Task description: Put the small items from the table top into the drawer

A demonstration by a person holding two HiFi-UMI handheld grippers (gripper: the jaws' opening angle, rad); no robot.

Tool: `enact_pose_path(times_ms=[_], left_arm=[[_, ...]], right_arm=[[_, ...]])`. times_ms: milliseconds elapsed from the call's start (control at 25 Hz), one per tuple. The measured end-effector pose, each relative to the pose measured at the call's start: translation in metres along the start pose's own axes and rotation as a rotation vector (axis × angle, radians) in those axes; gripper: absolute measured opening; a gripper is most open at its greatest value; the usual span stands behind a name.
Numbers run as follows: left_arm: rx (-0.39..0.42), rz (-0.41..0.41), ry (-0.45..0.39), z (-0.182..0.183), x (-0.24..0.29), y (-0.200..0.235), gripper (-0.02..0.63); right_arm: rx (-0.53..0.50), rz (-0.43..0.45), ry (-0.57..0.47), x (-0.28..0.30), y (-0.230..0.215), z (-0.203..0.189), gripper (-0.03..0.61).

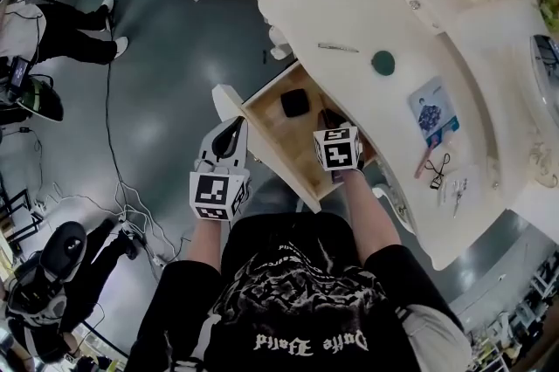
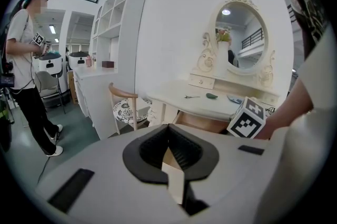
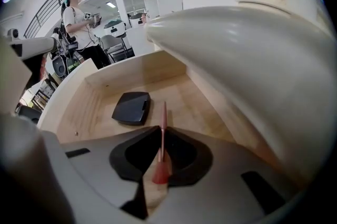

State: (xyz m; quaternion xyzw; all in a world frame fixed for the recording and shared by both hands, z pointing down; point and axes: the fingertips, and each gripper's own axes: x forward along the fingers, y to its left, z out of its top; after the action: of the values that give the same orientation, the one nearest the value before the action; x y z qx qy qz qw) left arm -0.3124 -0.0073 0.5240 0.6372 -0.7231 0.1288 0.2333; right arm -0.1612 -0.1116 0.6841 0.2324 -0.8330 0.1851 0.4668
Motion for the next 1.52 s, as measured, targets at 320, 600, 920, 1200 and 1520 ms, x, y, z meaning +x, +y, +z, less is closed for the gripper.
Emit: enact_pose_path(times_ms=[320,600,920,1200,1520], left_arm=[[0.002,0.019,0.016,-0.005,-0.004,0.007,0.015],[0.005,0.03,0.014,-0.005,-0.007,0.011,0.015],[0.014,0.023,0.011,-0.003,-0.006,0.008,0.015],[0.02,0.004,0.003,0.002,-0.002,-0.001,0.015],[0.037,-0.002,-0.004,0.004,-0.005,-0.009,0.015]], right_arm=[[0.015,-0.019,0.013,0.009,-0.003,-0.006,0.049],[-0.013,-0.015,0.037,0.011,-0.003,-0.008,0.049],[0.018,-0.035,0.033,0.011,-0.004,-0.01,0.052],[0.076,0.015,0.039,0.012,0.0,-0.01,0.097],[0.089,0.034,0.036,0.003,0.008,-0.017,0.143]])
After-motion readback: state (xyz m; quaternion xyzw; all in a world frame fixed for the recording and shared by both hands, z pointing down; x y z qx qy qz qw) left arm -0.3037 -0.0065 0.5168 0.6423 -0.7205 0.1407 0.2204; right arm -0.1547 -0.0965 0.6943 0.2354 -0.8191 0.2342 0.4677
